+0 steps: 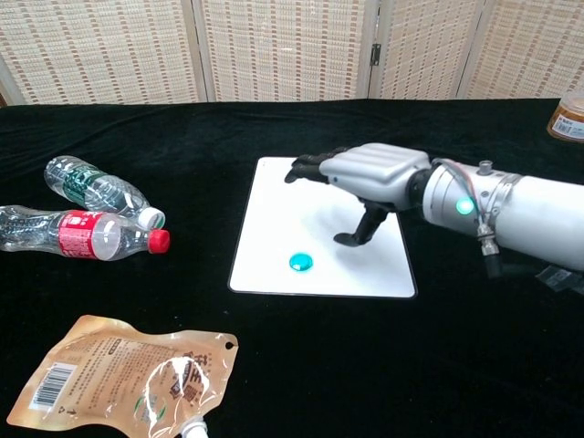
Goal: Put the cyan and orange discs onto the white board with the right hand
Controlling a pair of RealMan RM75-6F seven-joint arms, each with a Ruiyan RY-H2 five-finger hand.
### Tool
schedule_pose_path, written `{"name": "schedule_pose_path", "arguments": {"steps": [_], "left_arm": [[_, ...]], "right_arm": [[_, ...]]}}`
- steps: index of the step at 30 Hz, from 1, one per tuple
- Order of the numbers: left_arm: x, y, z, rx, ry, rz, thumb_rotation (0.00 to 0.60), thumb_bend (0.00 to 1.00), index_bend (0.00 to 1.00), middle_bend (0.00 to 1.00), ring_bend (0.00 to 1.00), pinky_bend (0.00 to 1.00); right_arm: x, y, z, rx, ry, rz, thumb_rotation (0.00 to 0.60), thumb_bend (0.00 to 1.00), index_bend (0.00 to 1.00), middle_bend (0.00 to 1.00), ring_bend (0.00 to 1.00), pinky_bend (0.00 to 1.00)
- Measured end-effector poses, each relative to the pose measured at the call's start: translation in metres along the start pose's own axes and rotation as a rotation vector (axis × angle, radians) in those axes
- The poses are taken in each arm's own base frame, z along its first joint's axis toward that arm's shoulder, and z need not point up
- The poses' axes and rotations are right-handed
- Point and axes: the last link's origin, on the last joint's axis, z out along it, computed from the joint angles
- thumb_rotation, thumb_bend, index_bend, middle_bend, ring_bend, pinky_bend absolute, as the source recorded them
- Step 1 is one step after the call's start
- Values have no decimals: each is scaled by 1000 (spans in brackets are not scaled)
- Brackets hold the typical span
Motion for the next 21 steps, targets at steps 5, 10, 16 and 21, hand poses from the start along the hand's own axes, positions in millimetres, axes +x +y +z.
{"name": "schedule_pose_path", "arguments": {"steps": [5, 10, 16, 21], "left_arm": [[-1, 0, 0, -1, -6, -4, 600, 196, 66, 36, 35, 0], [-3, 5, 2, -18, -12, -7, 600, 195, 66, 36, 35, 0], [-1, 6, 3, -22, -10, -7, 600, 196, 66, 36, 35, 0], [-3, 6, 2, -18, -21, -7, 600, 195, 66, 36, 35, 0]], "right_arm": [[8, 48, -7, -153, 20, 57, 600, 399, 281, 17, 0, 0], [11, 90, -12, -281, 15, 82, 600, 399, 281, 19, 0, 0], [14, 120, -7, -377, -3, 86, 600, 400, 281, 22, 0, 0], [12, 128, 6, -415, -37, 100, 600, 401, 329, 33, 0, 0]]}}
